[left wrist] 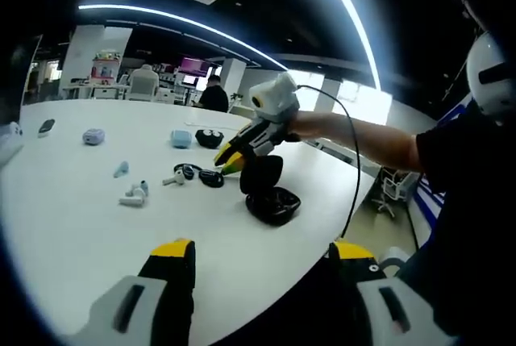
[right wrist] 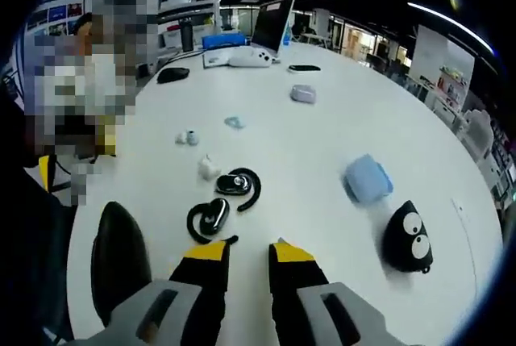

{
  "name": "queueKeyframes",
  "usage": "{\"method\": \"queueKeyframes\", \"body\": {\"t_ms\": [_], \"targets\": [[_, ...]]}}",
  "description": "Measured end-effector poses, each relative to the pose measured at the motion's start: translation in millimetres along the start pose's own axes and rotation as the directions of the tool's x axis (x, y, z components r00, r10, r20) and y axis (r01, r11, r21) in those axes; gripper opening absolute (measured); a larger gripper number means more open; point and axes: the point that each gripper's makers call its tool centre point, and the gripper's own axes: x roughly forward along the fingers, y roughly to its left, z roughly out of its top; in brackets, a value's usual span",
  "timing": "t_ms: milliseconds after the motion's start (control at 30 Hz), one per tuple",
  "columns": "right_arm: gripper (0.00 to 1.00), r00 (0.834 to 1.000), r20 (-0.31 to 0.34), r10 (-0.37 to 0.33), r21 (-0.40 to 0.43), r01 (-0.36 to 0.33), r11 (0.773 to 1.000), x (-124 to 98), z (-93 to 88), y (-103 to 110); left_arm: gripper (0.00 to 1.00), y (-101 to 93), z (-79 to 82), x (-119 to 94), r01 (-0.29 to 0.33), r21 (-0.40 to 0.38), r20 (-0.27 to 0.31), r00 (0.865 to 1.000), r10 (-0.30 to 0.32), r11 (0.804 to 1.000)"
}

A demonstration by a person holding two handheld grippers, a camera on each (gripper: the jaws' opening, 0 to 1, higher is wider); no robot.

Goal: Pick up the earbuds from the table and place the earbuds into the earbud case

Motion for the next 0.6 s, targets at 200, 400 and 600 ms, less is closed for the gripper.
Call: {"method": "queueKeyframes", "body": {"t_ms": [200, 400, 600], "targets": [[0.19, 1.0, 0.001, 0.007, 0.001, -0.007, 1.0, 6, 3.0, 0, 0.68, 3.5, -1.5, 1, 0.001, -0.004, 0.001, 1.0, -0.001, 1.0], [0.2, 1.0, 0.008, 0.015, -0.009, -0.015, 1.0, 14, 11.7, 1, 0.68, 5.2, -3.7, 2, -0.002, -0.006, -0.005, 1.0, 0.002, 1.0], [0.21, 1.0, 0.013, 0.026, -0.026, -0.026, 0.999, 22, 20.3, 4, 0.68, 6.9, -3.9, 1, -0.01, -0.008, -0.005, 1.0, 0.01, 1.0]]}}
